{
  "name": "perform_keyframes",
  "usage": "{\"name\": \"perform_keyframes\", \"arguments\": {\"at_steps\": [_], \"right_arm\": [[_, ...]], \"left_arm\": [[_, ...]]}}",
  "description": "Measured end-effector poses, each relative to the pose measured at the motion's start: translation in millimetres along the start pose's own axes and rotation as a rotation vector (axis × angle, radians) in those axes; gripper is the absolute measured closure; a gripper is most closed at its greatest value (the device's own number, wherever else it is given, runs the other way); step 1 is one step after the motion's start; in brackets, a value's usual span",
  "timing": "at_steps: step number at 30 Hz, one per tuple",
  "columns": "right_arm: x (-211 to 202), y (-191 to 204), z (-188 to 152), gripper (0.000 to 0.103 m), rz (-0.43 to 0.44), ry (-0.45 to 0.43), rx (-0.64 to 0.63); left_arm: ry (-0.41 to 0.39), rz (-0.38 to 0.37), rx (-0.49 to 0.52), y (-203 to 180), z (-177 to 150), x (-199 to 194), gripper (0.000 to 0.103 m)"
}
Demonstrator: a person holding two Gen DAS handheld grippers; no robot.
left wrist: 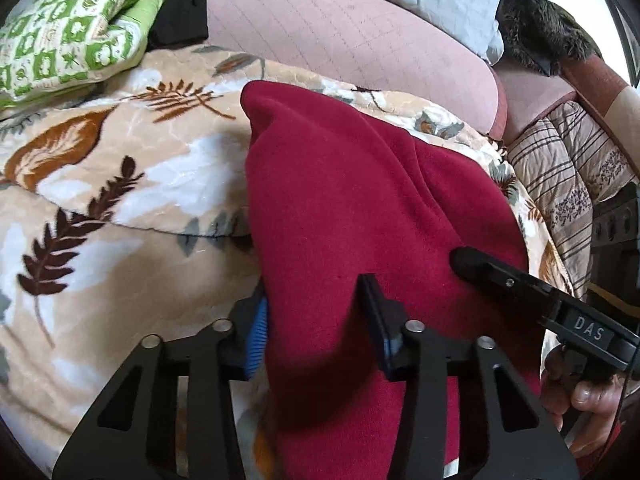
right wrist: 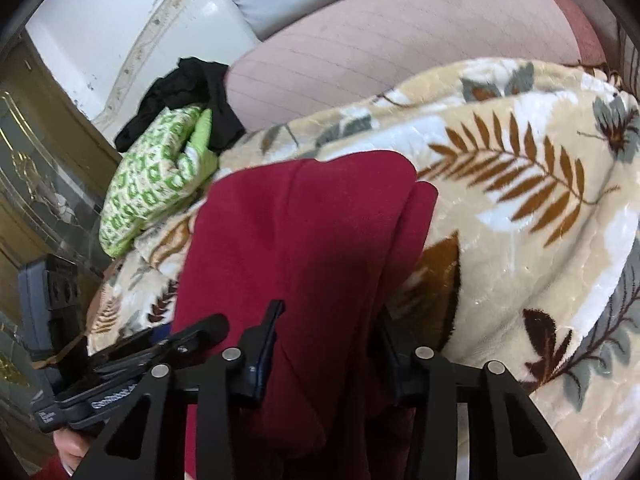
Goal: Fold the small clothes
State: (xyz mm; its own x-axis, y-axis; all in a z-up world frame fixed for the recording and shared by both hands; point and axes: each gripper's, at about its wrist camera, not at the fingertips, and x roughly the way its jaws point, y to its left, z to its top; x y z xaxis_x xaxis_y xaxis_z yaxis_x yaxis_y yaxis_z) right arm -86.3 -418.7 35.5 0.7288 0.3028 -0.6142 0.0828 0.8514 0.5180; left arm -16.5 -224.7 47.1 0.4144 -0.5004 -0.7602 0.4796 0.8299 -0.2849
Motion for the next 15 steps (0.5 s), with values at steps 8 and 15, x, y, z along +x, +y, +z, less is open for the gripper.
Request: {"name": "perform_keyframes", "arguments": {"at_steps": [8, 15], "right_arm": [[-37.7, 41.2, -30.4, 0.063, 0.08, 0.03, -0.005], [-44.9, 60.9, -92.6, 0.055, 0.08, 0.173, 0.0]], "left_arm": [[-0.008, 0.018, 0.015, 9.3, -36.3, -72.2, 0.063], [0.062, 0.108, -0.002, 21.6, -107.8, -105.4, 0.063]]}}
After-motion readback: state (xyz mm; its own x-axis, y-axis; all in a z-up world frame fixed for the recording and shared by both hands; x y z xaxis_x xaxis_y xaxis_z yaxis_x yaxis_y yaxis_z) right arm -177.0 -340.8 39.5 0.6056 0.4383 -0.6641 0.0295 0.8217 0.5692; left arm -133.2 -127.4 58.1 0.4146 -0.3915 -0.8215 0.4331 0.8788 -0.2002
